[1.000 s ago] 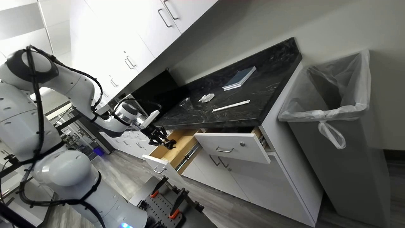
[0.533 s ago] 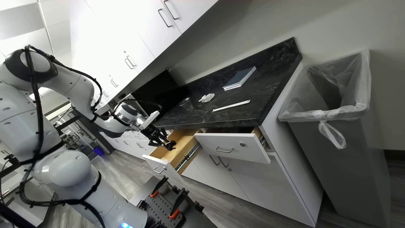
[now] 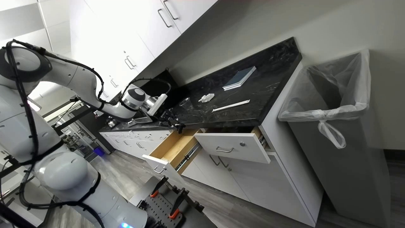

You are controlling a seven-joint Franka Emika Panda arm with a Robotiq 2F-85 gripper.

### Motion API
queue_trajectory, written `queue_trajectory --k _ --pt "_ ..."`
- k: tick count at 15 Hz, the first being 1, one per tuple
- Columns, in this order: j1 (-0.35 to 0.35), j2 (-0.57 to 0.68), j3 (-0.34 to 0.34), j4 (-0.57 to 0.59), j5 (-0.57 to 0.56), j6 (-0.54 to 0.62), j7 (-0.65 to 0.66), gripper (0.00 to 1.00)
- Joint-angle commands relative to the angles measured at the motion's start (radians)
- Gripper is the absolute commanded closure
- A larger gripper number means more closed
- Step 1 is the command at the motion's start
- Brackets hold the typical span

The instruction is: Take the black object out of the second drawer

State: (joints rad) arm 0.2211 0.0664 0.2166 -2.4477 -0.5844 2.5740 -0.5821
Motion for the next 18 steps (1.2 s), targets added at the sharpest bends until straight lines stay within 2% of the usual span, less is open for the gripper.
queue_trajectory --k 1,7,8,12,13,18 --pt "-0.031 -0.019 -0.032 0.079 0.015 0.016 0.075 0.93" --pt "-0.069 0.039 -0.098 0.208 -0.045 0.036 0.292 0.93" --pt "-0.063 0.004 -0.083 0.166 -0.009 0.004 0.222 0.72" --pt "-0.07 0.03 -0.095 0.195 -0.022 0.009 0.257 0.72" --pt "-0.07 0.032 -0.094 0.196 -0.022 0.01 0.257 0.93" --pt "-0.07 0.116 -0.092 0.319 0.06 0.035 0.274 0.93"
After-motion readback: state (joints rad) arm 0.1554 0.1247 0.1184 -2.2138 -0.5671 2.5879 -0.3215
